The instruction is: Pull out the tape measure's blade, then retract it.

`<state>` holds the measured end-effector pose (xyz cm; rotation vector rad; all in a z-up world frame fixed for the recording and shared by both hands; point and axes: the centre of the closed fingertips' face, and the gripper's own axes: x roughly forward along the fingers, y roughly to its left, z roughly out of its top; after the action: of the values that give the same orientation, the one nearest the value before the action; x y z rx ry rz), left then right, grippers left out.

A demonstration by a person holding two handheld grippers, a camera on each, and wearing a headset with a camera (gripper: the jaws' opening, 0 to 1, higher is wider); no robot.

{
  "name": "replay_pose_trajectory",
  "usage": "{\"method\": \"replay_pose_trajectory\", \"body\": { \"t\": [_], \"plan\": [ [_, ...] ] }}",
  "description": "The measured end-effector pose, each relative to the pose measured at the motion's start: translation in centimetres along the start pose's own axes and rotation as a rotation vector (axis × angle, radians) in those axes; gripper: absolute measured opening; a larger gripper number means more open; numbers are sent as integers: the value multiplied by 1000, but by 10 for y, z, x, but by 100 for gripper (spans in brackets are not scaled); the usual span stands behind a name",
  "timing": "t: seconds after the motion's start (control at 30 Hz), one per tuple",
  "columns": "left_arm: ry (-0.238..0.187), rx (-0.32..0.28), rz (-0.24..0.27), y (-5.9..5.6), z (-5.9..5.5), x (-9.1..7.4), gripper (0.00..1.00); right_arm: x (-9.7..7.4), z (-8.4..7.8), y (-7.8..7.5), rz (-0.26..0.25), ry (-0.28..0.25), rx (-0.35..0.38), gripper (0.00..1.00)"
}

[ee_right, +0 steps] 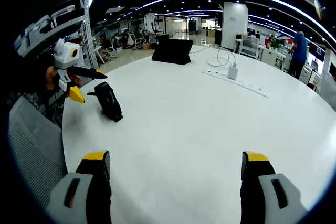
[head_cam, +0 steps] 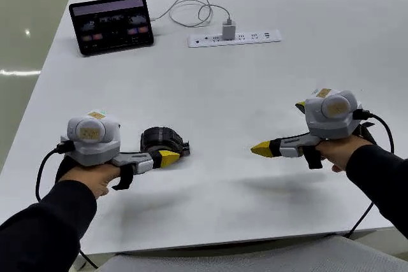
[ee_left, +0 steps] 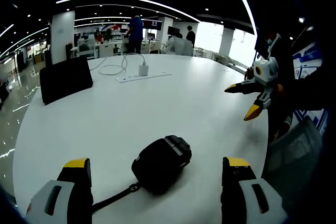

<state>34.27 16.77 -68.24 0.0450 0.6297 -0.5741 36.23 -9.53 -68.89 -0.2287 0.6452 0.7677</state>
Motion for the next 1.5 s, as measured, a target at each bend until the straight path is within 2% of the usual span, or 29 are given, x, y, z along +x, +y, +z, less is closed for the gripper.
{"method": "replay_pose_trajectory", "body": {
  "t": [0.1,0.2,0.33,0.4,0.5,0.53,0.67,0.87,1.17,1.37,1.5],
  "plan": [
    [-10,-30,-11,2,2,-6,100,-8,-3,-1,-10,-8,12,100],
    [-17,-35,-2,7,1,-12,100,-15,-7,-2,-17,-9,17,100],
    [-33,-49,-11,7,0,-18,100,-25,-9,-4,-32,-19,23,100],
    [-18,-42,-3,9,-5,-20,100,-30,-8,-4,-34,-27,30,100],
    [-21,-45,-6,8,-7,-26,100,-38,-11,-3,-37,-25,10,100],
    [-29,-25,5,10,-6,-28,100,-41,-13,-4,-38,-23,9,100],
    [-31,-19,0,7,-6,-35,100,-50,-21,-5,-47,-18,9,100],
    [-43,-30,2,8,-6,-48,100,-63,-29,-1,-62,-27,8,100],
    [-20,-24,3,7,-21,-63,100,-84,-38,9,-58,-38,15,100],
    [-22,-25,-1,4,-27,-76,100,-98,-54,7,-77,-28,32,100],
    [-17,-29,0,4,-32,-80,100,-107,-60,8,-87,-28,36,100]
  ]
}}
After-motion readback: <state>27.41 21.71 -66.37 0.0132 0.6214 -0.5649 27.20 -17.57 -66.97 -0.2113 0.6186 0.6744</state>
